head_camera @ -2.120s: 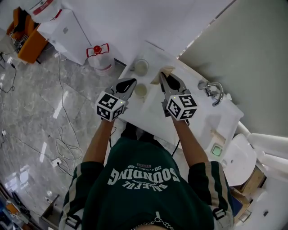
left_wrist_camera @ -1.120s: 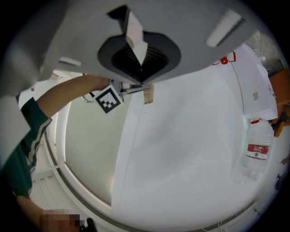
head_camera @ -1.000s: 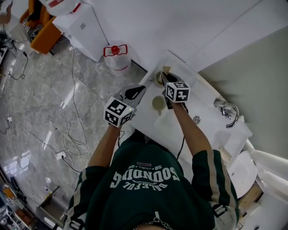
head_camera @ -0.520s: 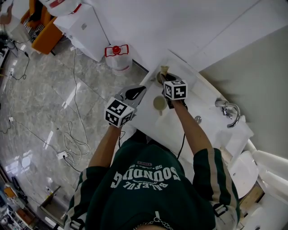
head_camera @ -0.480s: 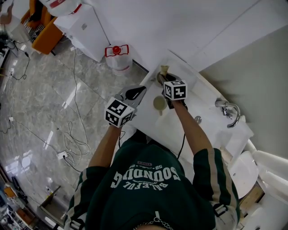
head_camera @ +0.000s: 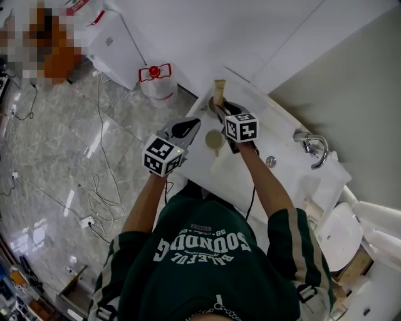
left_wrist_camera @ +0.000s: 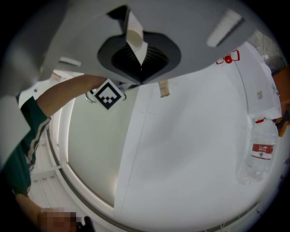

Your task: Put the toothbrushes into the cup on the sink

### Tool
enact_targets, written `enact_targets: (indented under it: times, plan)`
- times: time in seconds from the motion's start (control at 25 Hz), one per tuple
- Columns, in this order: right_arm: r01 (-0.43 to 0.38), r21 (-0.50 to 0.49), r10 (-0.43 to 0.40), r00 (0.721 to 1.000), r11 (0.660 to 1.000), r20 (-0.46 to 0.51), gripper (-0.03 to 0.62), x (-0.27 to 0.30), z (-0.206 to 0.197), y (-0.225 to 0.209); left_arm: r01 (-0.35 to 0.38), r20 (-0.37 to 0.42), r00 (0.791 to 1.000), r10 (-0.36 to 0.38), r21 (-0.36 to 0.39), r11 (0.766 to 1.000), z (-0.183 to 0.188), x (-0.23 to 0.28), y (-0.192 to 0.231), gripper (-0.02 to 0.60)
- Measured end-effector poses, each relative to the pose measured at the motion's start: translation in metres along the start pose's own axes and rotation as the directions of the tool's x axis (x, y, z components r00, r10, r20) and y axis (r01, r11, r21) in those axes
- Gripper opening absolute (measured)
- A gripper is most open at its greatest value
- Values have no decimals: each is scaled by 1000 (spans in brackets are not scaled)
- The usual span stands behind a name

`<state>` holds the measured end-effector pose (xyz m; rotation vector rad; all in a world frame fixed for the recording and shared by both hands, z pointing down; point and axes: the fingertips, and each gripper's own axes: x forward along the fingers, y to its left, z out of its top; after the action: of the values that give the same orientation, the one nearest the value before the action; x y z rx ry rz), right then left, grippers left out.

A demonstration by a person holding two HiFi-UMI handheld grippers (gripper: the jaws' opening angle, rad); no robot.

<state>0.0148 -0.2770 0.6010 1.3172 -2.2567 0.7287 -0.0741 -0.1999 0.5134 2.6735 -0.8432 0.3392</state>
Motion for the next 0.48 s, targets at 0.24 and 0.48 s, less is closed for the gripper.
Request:
enact_targets:
  times: [0.24, 0.48]
  plan:
    - [23, -123, -13, 996, 992, 88, 3, -50, 7, -4, 42, 17, 999, -42, 21, 999, 13, 17, -24, 52]
    - [64, -28, -57, 979, 998, 198, 3, -107, 9, -19, 116, 21, 993, -117, 56, 992, 26, 44, -61, 52]
